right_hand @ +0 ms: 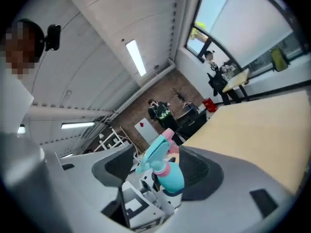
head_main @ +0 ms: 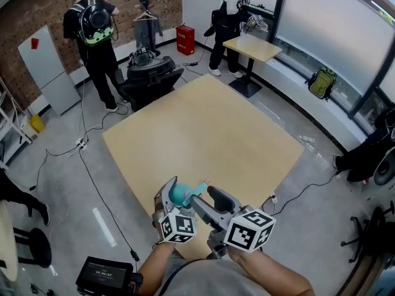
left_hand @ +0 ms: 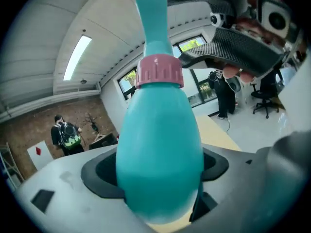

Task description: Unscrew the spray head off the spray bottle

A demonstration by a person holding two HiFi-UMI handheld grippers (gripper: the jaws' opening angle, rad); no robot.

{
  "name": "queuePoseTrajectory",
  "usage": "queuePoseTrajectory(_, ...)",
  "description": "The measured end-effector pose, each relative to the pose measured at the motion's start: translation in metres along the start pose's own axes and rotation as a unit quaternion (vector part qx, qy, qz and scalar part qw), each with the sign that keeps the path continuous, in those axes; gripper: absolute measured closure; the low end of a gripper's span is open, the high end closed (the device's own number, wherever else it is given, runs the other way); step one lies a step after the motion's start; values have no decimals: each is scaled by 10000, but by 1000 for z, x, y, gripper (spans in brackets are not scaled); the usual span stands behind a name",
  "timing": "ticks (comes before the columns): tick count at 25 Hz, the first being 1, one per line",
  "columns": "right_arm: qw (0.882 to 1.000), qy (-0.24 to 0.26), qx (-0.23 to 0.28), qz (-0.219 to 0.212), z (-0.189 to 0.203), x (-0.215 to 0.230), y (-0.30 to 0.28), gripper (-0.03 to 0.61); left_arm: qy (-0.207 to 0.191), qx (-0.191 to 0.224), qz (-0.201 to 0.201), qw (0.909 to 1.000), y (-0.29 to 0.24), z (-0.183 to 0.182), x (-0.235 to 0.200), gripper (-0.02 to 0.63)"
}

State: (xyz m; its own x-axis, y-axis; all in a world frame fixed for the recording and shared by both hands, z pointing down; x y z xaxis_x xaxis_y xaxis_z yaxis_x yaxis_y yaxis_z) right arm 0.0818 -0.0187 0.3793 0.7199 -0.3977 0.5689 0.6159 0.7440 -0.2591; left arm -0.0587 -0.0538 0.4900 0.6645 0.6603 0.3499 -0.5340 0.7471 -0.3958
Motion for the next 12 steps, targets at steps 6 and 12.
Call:
queuePoseTrajectory(6, 9978, 322, -143, 557, 13, 1, -14, 305, -518, -106, -92, 9986, -6, -9, 11, 206)
queuePoseTrajectory(12, 9884, 1188, -796, -509, 9, 1, -15, 382, -33, 180, 964, 9952, 2, -1, 17, 206)
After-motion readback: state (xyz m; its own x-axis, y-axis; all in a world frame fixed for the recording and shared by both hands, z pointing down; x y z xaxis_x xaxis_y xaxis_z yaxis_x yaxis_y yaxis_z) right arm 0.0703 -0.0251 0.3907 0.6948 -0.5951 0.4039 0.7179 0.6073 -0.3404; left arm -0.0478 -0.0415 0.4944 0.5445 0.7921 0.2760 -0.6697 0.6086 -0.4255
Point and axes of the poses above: the fingertips, and each gripper's own axes: y backward along the fingers, x to its right, z out of its underside, the point moved 10 cm from there along y, backward along the fingers, and after that the axes turned 11 degrees about z, right-handed, at the moved point
